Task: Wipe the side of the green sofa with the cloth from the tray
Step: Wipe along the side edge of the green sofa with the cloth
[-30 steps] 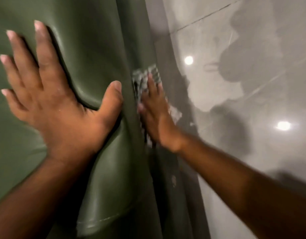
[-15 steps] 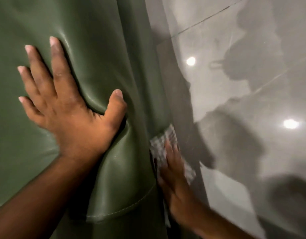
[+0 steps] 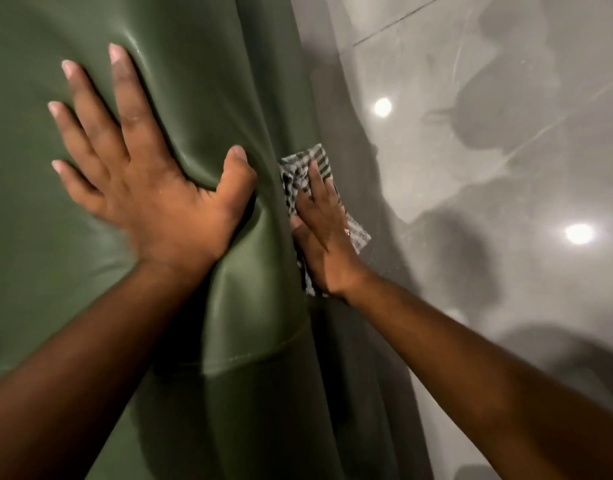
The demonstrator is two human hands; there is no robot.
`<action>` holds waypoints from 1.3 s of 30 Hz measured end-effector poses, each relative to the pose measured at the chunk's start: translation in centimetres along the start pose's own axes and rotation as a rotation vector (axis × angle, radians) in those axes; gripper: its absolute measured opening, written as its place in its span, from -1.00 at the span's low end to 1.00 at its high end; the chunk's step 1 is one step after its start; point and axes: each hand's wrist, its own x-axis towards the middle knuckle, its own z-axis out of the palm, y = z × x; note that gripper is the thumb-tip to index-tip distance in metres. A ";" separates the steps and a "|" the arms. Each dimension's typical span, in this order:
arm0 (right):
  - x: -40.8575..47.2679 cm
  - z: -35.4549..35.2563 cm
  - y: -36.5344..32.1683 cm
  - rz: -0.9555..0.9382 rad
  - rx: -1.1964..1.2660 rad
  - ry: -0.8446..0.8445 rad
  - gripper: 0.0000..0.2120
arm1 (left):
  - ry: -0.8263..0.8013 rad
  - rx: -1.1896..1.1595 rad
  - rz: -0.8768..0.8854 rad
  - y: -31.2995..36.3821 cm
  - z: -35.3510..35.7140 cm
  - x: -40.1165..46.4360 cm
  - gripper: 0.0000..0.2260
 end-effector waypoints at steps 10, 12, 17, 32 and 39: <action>-16.0 2.3 0.7 0.049 0.151 0.107 -0.51 | -0.359 0.045 0.054 -3.4 -6.4 -10.4 -0.07; -23.4 2.9 1.3 0.148 0.184 0.094 -0.55 | -0.300 -0.014 -0.009 -4.2 -6.8 -15.0 -0.08; -30.8 3.5 2.7 0.296 0.133 0.040 -0.56 | -0.203 -0.190 -0.067 -7.6 -3.3 -14.6 -0.16; -12.8 1.2 5.3 0.403 0.460 0.047 -0.49 | -0.075 -0.211 0.010 -5.8 -3.5 -15.4 -0.07; -27.7 3.1 7.9 0.646 0.451 0.031 -0.44 | -0.094 -0.298 -0.072 -7.9 -2.1 -15.3 -0.14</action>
